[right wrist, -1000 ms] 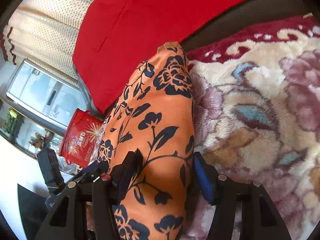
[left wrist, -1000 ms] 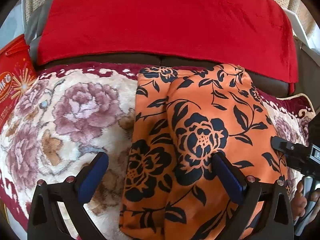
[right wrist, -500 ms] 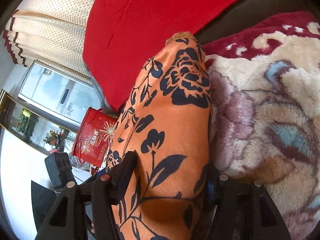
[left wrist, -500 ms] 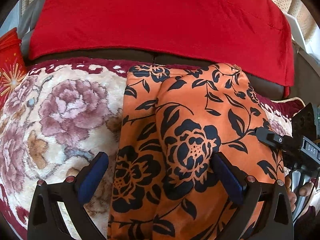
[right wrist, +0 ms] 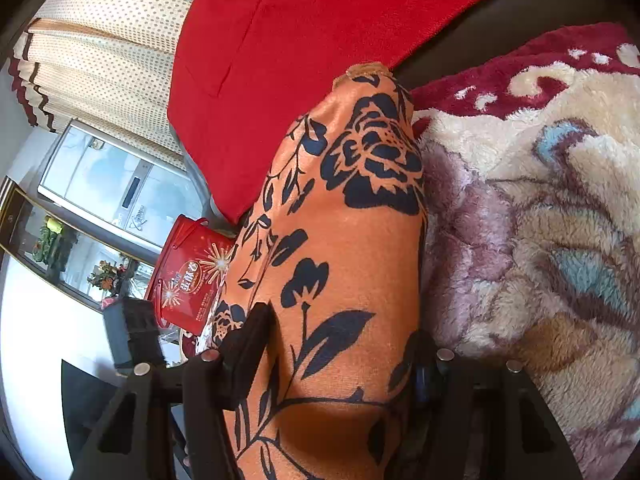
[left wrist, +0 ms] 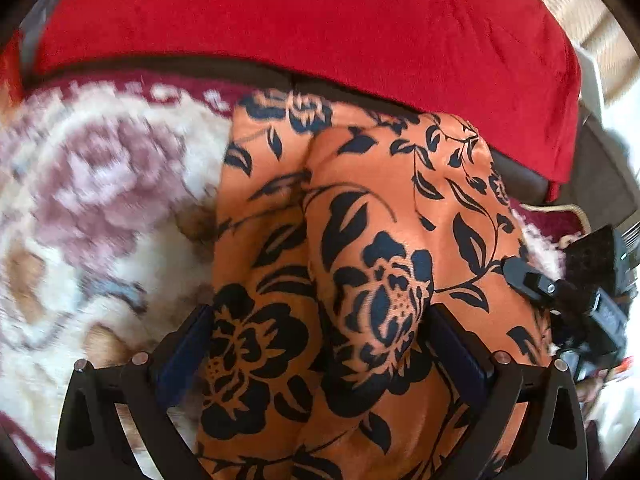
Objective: Fold small clothes
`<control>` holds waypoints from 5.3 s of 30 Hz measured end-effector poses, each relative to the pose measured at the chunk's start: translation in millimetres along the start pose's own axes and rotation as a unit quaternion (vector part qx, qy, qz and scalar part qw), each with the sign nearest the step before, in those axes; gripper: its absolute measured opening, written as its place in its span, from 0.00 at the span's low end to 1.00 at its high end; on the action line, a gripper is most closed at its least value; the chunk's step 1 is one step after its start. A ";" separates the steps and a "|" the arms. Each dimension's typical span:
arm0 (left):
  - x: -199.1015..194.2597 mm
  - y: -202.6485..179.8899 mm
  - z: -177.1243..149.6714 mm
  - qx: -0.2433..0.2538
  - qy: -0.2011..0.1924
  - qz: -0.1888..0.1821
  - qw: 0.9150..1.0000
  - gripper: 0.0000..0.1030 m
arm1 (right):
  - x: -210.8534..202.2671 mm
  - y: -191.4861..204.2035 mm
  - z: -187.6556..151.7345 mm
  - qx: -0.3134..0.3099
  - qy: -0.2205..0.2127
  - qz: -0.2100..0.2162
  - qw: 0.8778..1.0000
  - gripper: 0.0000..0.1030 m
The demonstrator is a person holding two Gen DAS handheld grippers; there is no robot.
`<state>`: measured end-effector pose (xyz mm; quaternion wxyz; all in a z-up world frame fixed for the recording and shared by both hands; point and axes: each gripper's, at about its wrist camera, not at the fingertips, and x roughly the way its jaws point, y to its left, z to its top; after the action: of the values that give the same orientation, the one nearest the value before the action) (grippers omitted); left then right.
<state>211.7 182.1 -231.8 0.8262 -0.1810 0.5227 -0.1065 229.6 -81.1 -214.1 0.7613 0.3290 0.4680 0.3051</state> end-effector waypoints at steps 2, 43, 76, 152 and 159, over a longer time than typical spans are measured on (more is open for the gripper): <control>7.3 15.2 2.4 -0.033 0.024 -0.043 0.998 1.00 | -0.4 -0.4 -0.9 0.000 -0.001 0.000 1.000 0.60; -18.9 56.3 16.5 -0.049 -0.021 -0.120 0.991 0.48 | -8.5 19.2 -8.2 -0.021 -0.039 -0.025 0.999 0.54; -95.7 -102.9 -18.3 0.101 -0.108 -0.002 0.989 0.45 | -146.9 8.0 -69.9 -0.061 -0.143 -0.018 0.988 0.52; -141.2 -65.4 -72.1 0.146 -0.182 0.220 0.947 1.00 | -155.3 109.6 -204.2 -0.190 -0.166 -0.274 0.928 0.48; -215.0 -95.8 -90.6 0.156 -0.249 0.231 0.927 1.00 | -200.1 155.0 -229.5 -0.204 -0.207 -0.280 0.915 0.56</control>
<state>38.6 156.2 -50.2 0.9493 0.0554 0.3044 0.0558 -79.4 -93.6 -69.1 0.9461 0.0777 0.3002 0.0936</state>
